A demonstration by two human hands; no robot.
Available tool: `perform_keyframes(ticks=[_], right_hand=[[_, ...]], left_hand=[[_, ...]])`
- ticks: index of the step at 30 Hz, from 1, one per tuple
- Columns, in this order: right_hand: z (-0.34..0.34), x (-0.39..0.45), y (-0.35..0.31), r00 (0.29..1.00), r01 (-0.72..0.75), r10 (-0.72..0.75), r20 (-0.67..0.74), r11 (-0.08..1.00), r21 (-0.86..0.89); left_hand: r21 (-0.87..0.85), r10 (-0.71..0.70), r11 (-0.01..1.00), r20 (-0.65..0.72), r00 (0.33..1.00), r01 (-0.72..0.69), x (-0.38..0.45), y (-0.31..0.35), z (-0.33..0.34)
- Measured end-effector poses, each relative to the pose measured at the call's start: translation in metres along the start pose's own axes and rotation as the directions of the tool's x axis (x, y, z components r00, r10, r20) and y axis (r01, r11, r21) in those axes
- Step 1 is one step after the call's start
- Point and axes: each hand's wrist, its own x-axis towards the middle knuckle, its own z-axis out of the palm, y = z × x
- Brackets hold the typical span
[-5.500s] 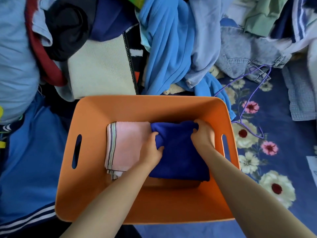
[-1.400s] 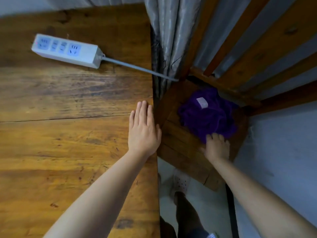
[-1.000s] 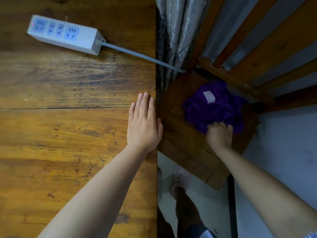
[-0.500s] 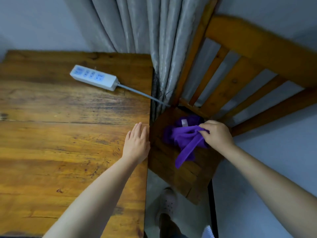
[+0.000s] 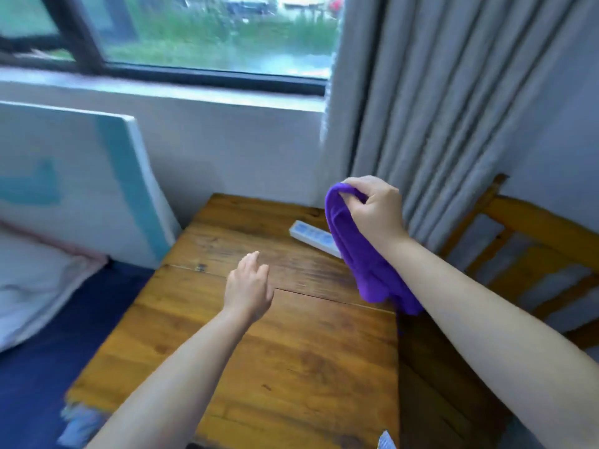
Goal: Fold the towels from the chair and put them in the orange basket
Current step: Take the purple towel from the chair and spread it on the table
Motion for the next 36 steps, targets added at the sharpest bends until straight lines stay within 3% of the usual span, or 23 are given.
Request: perform_keyframes(ticks=[3,5,7,9,18,22,25,29,31,33,36], right_hand=[[0.061,-0.012,-0.053,0.997,-0.076,0.071,0.037,0.982,0.173],[0.095,-0.033,-0.057,0.964,-0.187,0.135,0.229,0.957,0.224],[0.131,-0.064,-0.05,0.862,-0.286,0.194,0.468,0.949,0.133],[0.146,-0.089,-0.032,0.781,-0.293,0.248,0.572,0.956,-0.015],[0.152,-0.145,0.068,0.592,-0.311,0.546,0.592,0.833,-0.457],[0.151,-0.156,0.108,0.594,-0.22,0.584,0.553,0.779,-0.587],[0.15,-0.159,0.129,0.609,-0.067,0.601,0.518,0.69,-0.721],[0.152,-0.156,0.153,0.595,0.028,0.638,0.489,0.591,-0.806],[0.155,-0.153,0.167,0.654,0.037,0.578,0.488,0.62,-0.784],[0.155,-0.155,0.176,0.718,0.141,0.47,0.514,0.624,-0.768],[0.153,-0.145,0.171,0.782,0.123,0.391,0.485,0.666,-0.735]], left_hand=[[0.032,-0.084,0.996,-0.011,0.996,0.085,-0.018,-0.084,-0.014],[0.075,-0.127,0.989,0.03,0.991,0.125,-0.029,-0.125,-0.013],[0.104,-0.181,0.98,0.108,0.978,0.17,-0.044,-0.167,-0.004],[0.125,-0.199,0.976,0.168,0.965,0.18,-0.052,-0.188,0.007],[0.018,-0.08,0.997,0.329,0.941,0.078,-0.027,-0.166,0.088],[-0.047,-0.054,0.996,0.354,0.934,0.076,-0.006,-0.14,0.116],[-0.051,-0.065,0.995,0.327,0.943,0.086,0.01,-0.125,0.133],[-0.104,-0.111,0.986,0.164,0.98,0.129,0.03,-0.114,0.151],[-0.073,-0.18,0.979,0.142,0.973,0.192,0.045,-0.113,0.155],[-0.007,-0.243,0.968,0.218,0.945,0.251,0.055,-0.117,0.158],[-0.011,-0.238,0.969,0.209,0.949,0.246,0.064,-0.126,0.161]])
